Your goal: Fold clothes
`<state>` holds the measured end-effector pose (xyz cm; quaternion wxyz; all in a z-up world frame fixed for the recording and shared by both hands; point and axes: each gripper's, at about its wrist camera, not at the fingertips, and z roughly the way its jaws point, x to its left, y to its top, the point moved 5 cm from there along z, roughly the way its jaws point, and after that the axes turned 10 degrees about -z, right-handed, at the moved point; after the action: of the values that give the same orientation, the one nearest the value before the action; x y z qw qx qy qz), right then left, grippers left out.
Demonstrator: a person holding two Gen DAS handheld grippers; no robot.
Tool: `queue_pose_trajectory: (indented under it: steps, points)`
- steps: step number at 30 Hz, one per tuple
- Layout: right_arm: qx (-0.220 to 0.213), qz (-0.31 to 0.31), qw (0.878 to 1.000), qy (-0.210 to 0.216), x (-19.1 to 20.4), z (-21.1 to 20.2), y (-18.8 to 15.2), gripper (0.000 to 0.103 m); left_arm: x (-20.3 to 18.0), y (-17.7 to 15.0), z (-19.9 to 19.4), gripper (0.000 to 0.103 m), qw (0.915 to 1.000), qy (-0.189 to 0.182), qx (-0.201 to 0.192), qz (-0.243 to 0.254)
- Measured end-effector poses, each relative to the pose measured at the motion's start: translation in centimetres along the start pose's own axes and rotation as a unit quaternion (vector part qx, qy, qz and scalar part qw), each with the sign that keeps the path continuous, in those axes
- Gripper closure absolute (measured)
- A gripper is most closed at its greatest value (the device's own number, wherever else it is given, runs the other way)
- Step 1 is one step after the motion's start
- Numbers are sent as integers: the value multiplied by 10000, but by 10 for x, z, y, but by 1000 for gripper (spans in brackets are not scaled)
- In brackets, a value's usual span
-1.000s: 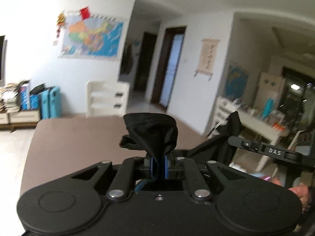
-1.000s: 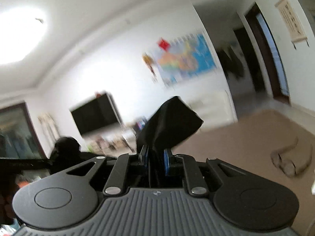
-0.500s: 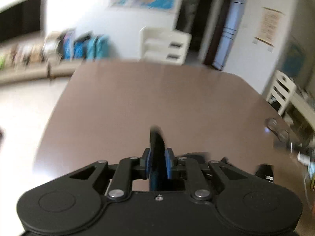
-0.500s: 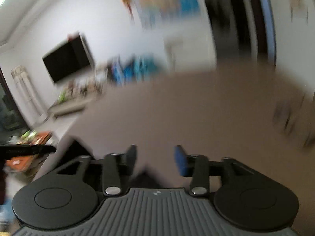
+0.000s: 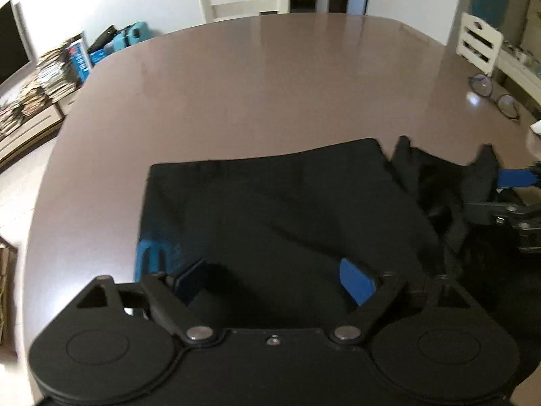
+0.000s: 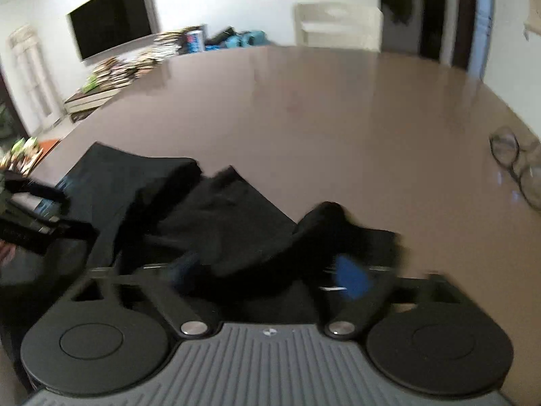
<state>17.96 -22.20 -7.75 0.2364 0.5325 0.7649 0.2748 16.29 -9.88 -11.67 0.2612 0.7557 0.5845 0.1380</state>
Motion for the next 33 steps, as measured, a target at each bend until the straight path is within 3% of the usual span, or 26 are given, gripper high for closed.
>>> queue_pose_trajectory:
  steps: [1,2,6,7,8,9,10,11,12,14,17,20,24,26,31,33]
  points:
    - [-5,-12,10000,-18,0,4,4,96,-2,5,-2,84,10000,-52,-59,31]
    - [-88,-35,9999,-62,1,4,9,96,1,12,-2,99,9998,-3,-166,-103]
    - [-934,-71,9941,-539,-5,-5,55,96,19,43,-6,99,9956,154,-590,-708]
    - [-1048,0,9929,-571,-8,-3,65,91,27,52,-9,86,9933,164,-692,-909]
    - [-1145,66,9917,-582,-13,-1,74,68,35,62,-13,63,9905,175,-794,-1110]
    - [-1174,206,9917,-479,-21,1,84,46,43,71,-17,50,9872,185,-896,-1310]
    - [-1167,390,9918,-335,-30,-1,88,0,52,80,-21,23,9833,195,-996,-1508]
    - [-1187,550,9911,-251,-36,-5,84,2,54,75,-28,4,9824,165,-1052,-1535]
    - [-1226,821,9890,-12,-43,-13,74,0,56,70,-34,1,9814,134,-1107,-1561]
    - [-1086,1393,9831,486,-56,-22,44,0,60,49,-49,1,9804,164,-1095,-1628]
    - [-829,2152,9690,890,-72,-34,0,0,72,5,-54,1,9794,249,-637,-1900]
    - [-645,2789,9520,1086,-84,-42,-44,0,78,-44,-60,1,9685,-70,-202,-2481]
    - [-801,2800,9499,1136,-82,-36,-55,0,74,-76,-65,1,9584,-333,-9,-2836]
    - [-826,2773,9493,1226,-80,-25,-55,0,70,-80,-60,1,9582,-458,-26,-2823]
    - [-670,2467,9468,1954,-50,-13,-49,0,43,-78,-53,1,9557,-1106,110,-2726]
    - [-538,2276,9467,2215,-36,-16,-48,0,30,-73,-51,1,9580,-1170,118,-2615]
